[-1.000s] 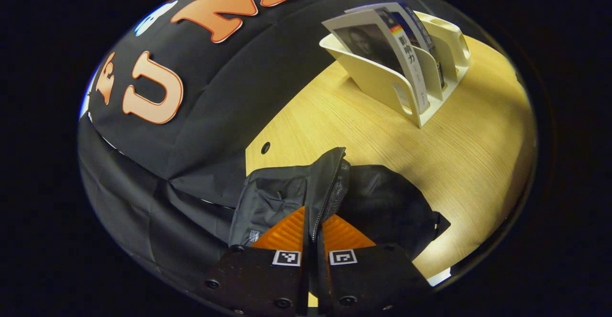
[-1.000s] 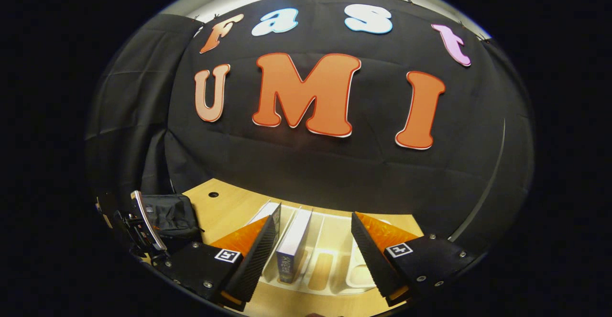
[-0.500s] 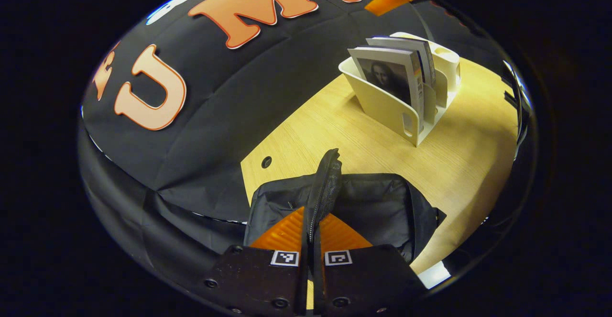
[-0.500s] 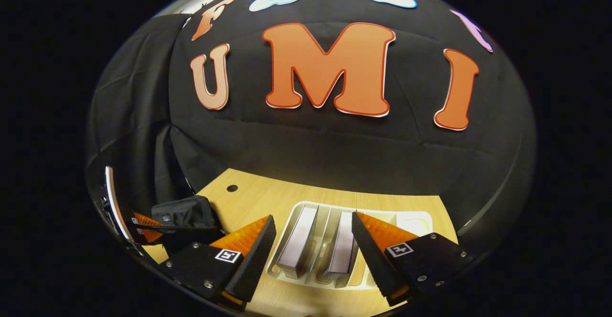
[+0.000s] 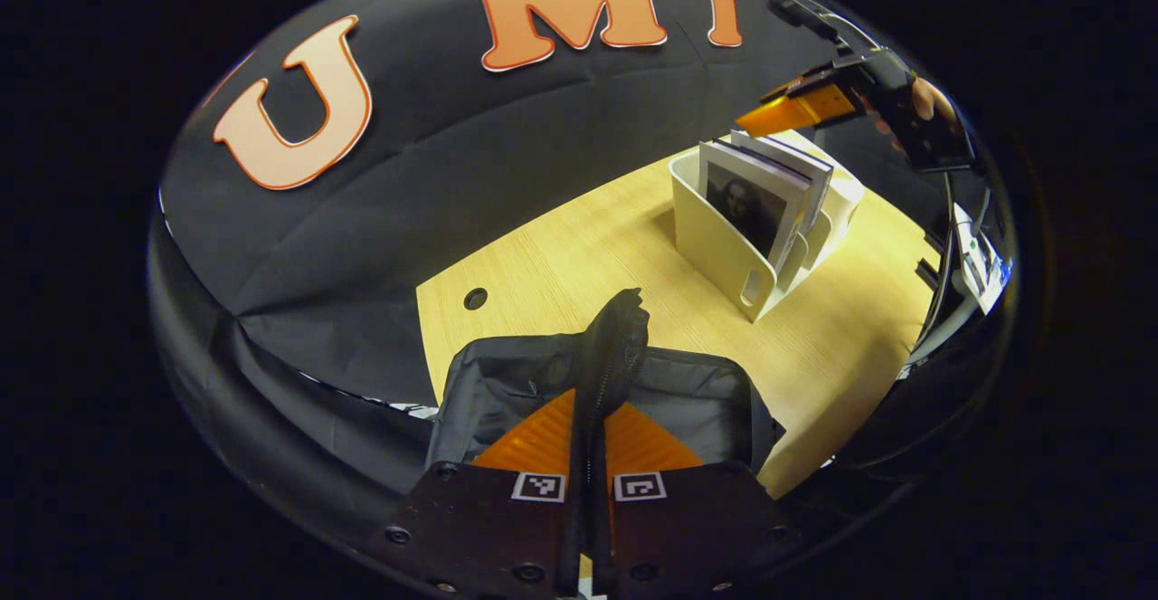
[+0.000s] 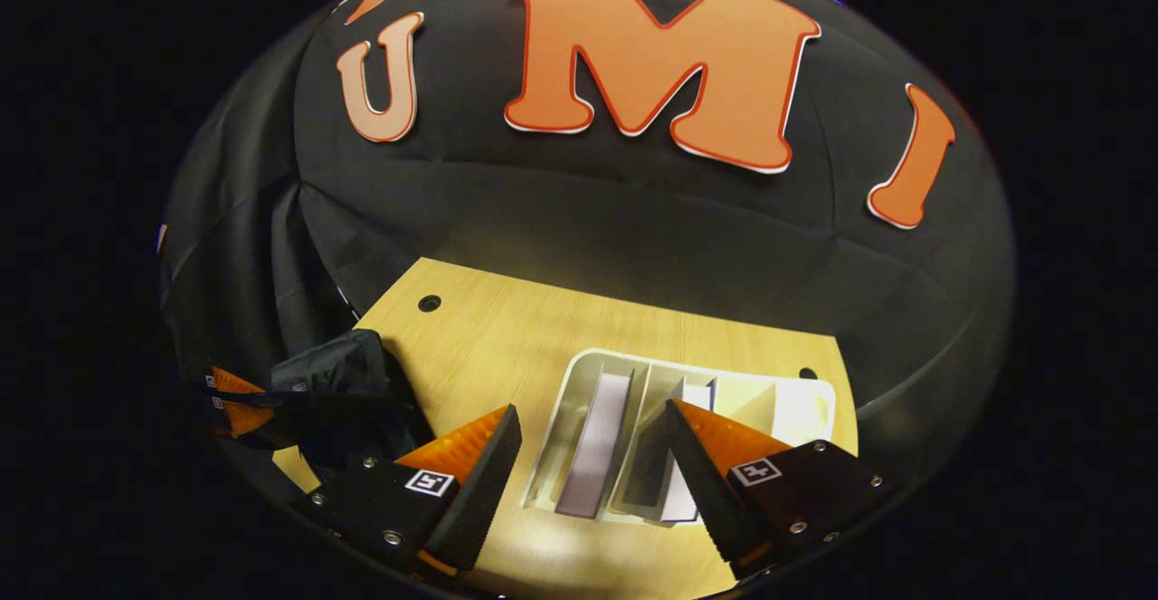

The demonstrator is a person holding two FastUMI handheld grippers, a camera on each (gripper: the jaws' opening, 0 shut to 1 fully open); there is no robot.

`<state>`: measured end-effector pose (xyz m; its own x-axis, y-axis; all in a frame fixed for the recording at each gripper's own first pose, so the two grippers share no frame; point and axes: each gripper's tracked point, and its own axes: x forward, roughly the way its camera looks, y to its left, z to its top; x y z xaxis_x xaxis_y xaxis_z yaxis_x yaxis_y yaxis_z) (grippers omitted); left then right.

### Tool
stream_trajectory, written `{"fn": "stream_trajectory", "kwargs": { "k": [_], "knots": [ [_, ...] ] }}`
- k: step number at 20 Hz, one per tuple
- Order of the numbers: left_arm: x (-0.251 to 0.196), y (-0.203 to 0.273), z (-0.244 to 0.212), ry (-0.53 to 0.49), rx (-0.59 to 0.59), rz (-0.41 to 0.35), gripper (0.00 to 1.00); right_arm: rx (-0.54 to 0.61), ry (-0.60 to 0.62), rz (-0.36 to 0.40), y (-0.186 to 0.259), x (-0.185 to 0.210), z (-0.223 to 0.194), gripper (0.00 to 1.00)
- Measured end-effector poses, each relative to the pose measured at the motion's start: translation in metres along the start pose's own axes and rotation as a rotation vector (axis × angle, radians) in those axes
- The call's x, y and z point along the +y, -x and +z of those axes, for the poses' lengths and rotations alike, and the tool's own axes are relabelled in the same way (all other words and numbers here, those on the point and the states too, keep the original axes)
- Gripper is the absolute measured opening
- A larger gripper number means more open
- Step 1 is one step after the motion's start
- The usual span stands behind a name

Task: Open the schoolbag, grab two books from the bookshelf and put them into the schoolbag.

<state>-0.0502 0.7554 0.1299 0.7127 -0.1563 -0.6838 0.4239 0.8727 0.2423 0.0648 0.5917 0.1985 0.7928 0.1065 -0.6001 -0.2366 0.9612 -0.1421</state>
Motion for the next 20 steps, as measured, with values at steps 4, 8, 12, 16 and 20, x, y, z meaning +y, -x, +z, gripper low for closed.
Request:
{"fn": "stream_trajectory", "kwargs": {
  "k": [4,8,12,16,20],
  "knots": [
    [0.004,0.000,-0.005,-0.004,-0.005,-0.025,0.06,0.185,-0.025,-0.036,-0.030,-0.002,-0.028,0.92],
    [-0.003,-0.002,-0.014,0.020,-0.001,-0.069,0.06,0.333,-0.077,-0.061,-0.053,-0.007,-0.045,0.86],
    [0.004,-0.002,-0.013,0.006,-0.005,-0.070,0.06,0.478,-0.125,-0.077,-0.067,-0.011,-0.063,0.62],
    [-0.001,-0.006,-0.015,0.027,0.002,-0.098,0.06,0.557,-0.217,-0.062,-0.070,-0.003,-0.072,0.41],
    [0.002,-0.009,-0.018,0.040,0.005,-0.102,0.06,0.570,-0.242,-0.052,-0.057,-0.005,-0.066,0.34]
  ]
}}
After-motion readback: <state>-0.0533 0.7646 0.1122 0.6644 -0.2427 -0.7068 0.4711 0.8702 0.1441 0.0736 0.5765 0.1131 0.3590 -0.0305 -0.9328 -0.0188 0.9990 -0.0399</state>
